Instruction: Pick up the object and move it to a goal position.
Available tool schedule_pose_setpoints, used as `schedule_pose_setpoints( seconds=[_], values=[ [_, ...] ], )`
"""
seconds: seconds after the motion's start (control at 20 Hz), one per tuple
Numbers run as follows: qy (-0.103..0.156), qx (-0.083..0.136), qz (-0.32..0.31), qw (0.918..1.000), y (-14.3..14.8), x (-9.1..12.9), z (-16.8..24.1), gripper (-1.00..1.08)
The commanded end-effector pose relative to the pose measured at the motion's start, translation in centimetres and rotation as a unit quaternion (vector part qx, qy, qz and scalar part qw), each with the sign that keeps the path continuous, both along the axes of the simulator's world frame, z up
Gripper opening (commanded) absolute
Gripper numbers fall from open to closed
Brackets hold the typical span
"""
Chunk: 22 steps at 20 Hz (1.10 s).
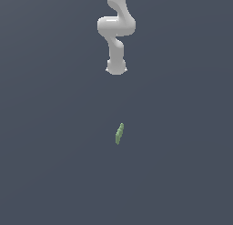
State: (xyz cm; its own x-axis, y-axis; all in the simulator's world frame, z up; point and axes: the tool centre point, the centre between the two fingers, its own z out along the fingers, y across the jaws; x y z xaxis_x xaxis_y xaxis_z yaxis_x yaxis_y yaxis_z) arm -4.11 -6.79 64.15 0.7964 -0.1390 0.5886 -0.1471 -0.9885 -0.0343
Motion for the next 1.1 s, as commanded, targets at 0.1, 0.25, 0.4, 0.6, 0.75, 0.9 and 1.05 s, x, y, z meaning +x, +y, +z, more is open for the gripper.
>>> schedule_pose_setpoints(
  seconds=[0.1, 0.25, 0.4, 0.6, 0.75, 0.9, 1.05],
  values=[
    [0.002, 0.036, -0.011, 0.9993, -2.6, 0.4, -0.6, 0.28],
    [0.010, 0.059, -0.017, 0.9980, -4.2, 1.1, -1.9, 0.28],
    [0.022, 0.082, -0.023, 0.9961, -5.6, 2.0, -3.8, 0.28],
    [0.046, 0.111, -0.031, 0.9923, -6.9, 3.7, -7.2, 0.28],
    [0.069, 0.129, -0.036, 0.9886, -7.4, 5.1, -10.5, 0.28],
    [0.095, 0.145, -0.040, 0.9840, -7.4, 6.6, -14.3, 0.28],
    [0.126, 0.157, -0.043, 0.9786, -6.9, 8.0, -18.6, 0.28]
  ],
)
